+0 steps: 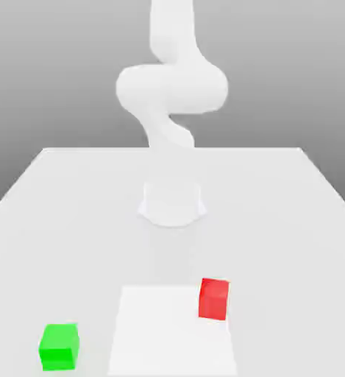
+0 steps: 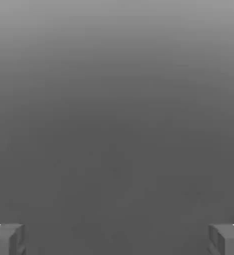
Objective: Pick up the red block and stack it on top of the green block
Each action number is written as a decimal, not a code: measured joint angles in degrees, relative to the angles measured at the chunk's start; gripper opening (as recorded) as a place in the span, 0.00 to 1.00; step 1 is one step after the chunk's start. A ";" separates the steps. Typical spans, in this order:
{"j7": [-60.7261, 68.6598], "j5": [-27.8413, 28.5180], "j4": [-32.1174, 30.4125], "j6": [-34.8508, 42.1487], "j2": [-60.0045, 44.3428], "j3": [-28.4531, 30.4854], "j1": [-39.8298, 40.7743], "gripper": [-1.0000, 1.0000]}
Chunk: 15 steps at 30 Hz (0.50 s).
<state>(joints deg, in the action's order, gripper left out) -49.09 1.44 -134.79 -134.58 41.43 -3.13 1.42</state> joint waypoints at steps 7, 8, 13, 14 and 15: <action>-10.06 4.19 -9.23 -8.75 -14.80 -7.52 3.64 0.50; -11.41 4.69 -10.52 -9.98 -16.92 -8.21 3.95 0.50; -17.25 5.78 -17.20 -16.44 -27.58 -10.87 4.94 0.50; -18.10 5.59 -18.51 -17.72 -29.54 -11.13 4.84 0.50; -18.77 5.18 -19.82 -19.00 -31.43 -11.35 4.66 0.50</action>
<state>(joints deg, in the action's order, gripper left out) -67.86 6.62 -154.62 -153.58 10.00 -14.49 6.08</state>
